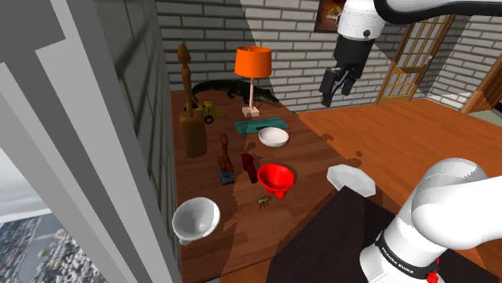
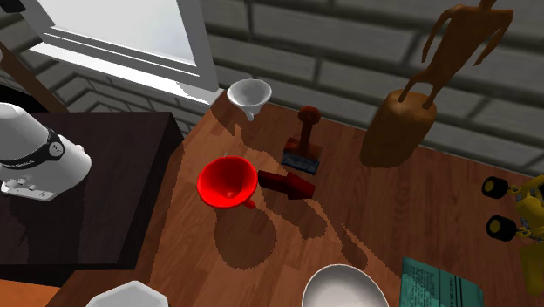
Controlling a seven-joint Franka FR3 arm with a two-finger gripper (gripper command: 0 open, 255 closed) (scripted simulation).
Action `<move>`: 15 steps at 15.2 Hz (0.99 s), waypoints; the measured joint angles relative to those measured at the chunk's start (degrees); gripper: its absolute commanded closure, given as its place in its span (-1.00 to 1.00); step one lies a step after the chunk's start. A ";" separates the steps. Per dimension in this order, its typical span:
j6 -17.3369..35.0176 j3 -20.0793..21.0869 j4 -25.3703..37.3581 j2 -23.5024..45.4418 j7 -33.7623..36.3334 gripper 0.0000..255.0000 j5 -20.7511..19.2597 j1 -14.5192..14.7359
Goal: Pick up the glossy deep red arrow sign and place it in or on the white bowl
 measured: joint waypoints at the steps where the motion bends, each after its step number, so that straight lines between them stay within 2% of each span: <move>1: 0.00 0.00 0.00 0.00 0.00 -1.00 0.00 0.00; 9: 14.17 -0.60 -5.37 9.05 1.77 -1.00 -0.10 -0.65; 15: 25.42 -1.22 -6.22 19.51 2.83 -1.00 -0.47 -1.48</move>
